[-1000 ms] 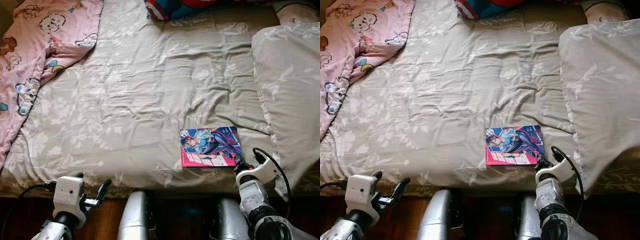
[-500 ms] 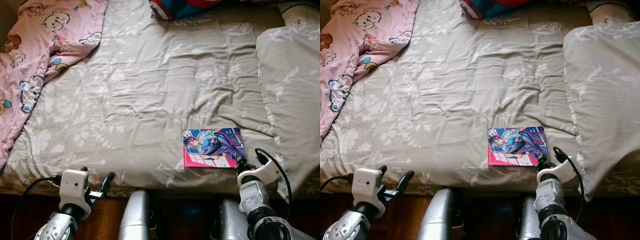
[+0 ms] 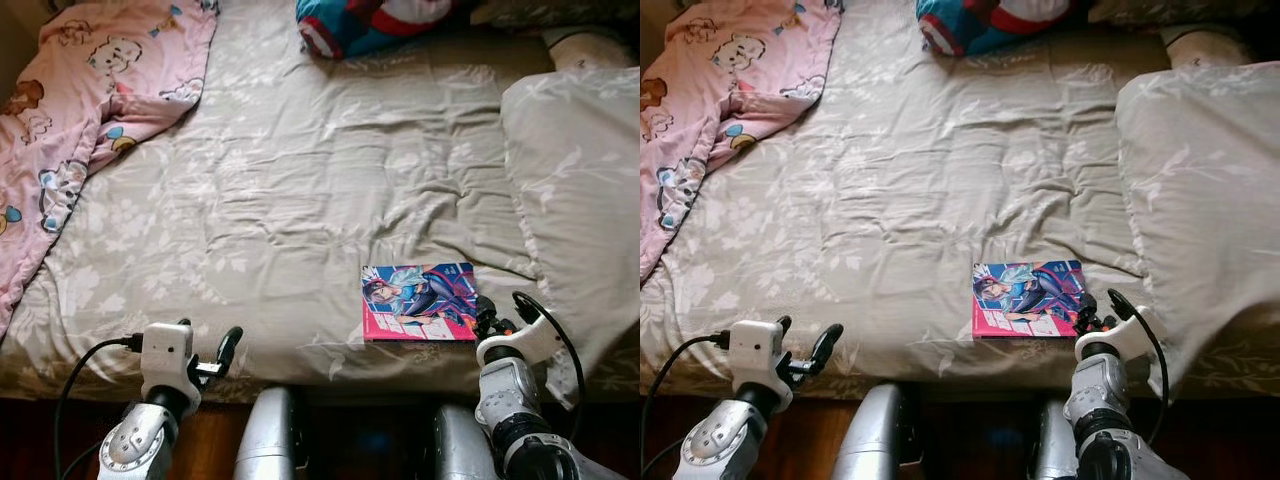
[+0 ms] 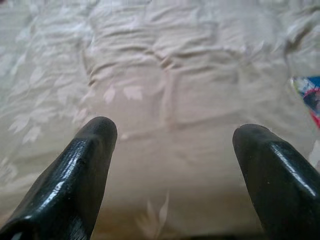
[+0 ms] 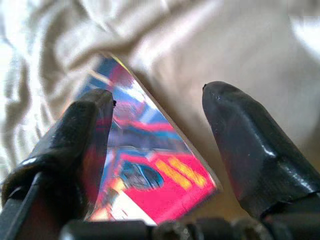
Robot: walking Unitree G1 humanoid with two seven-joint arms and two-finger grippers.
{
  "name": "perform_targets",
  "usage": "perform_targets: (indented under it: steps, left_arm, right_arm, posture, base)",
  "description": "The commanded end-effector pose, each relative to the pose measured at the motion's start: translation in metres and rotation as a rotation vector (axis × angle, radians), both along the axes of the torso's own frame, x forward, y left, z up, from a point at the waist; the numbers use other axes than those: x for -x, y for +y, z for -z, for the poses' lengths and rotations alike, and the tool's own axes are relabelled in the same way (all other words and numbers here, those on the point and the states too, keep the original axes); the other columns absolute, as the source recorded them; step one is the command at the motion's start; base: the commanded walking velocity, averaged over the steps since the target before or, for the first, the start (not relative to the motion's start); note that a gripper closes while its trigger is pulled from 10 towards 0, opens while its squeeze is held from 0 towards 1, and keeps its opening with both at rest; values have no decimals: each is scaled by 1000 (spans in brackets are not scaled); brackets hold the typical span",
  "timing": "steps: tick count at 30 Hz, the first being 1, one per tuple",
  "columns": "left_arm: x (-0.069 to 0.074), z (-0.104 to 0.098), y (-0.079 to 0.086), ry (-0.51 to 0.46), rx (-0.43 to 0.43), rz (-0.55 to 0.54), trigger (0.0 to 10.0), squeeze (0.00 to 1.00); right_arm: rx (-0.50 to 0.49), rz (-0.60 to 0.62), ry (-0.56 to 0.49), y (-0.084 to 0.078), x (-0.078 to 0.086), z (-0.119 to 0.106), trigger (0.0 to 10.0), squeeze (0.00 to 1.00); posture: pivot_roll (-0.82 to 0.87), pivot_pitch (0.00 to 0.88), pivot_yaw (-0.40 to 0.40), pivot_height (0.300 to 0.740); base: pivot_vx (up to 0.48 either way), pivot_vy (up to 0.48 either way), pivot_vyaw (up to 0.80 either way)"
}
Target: Clean up the room
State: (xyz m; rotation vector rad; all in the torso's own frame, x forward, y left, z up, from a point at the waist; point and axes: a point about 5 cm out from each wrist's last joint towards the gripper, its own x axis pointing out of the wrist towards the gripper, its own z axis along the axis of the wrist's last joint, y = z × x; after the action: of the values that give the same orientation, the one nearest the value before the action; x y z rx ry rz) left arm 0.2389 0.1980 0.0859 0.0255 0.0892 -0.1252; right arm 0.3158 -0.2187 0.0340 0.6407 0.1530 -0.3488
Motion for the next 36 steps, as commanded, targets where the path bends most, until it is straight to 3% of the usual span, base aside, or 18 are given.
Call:
perform_targets:
  steps: [1,7,11,17,24,29,33,35,36]
  left_arm:
    - [1,9,2,22,-11,-16,10000,0]
    - [-16,17,-8,14,50,-39,10000,0]
    - [-21,25,-10,28,78,-54,10000,0]
    - [-23,44,-6,75,95,-96,10000,0]
    - [-21,65,-1,149,76,-106,10000,0]
    - [-15,88,2,252,59,-104,10000,0]
    - [-12,99,4,309,67,-116,10000,0]
    - [-3,115,7,414,32,-128,10000,0]
    - [-3,115,7,414,32,-128,10000,0]
  right_arm:
    - [69,-51,-9,6,1,0,10000,0]
    - [246,-147,-89,12,-3,-13,10000,0]
    - [305,-161,-97,8,8,-8,10000,0]
    - [326,-185,22,5,37,23,10000,0]
    - [326,-223,144,10,58,47,10000,0]
    - [314,-273,276,16,76,68,10000,0]
    - [302,-277,337,15,85,76,10000,0]
    - [298,-292,416,15,96,86,10000,0]
    - [298,-292,416,15,96,86,10000,0]
  posture:
    - [86,145,85,628]
    - [27,105,61,628]
    - [15,87,49,628]
    - [-8,53,38,658]
    - [-17,24,38,703]
    - [-21,0,36,740]
    - [-20,0,37,740]
    - [-12,0,28,740]
    - [-12,0,28,740]
  base:
    - [0,0,0]
    - [0,0,0]
    - [0,0,0]
    - [0,0,0]
    - [0,0,0]
    - [0,0,0]
    - [0,0,0]
    - [0,0,0]
    - [0,0,0]
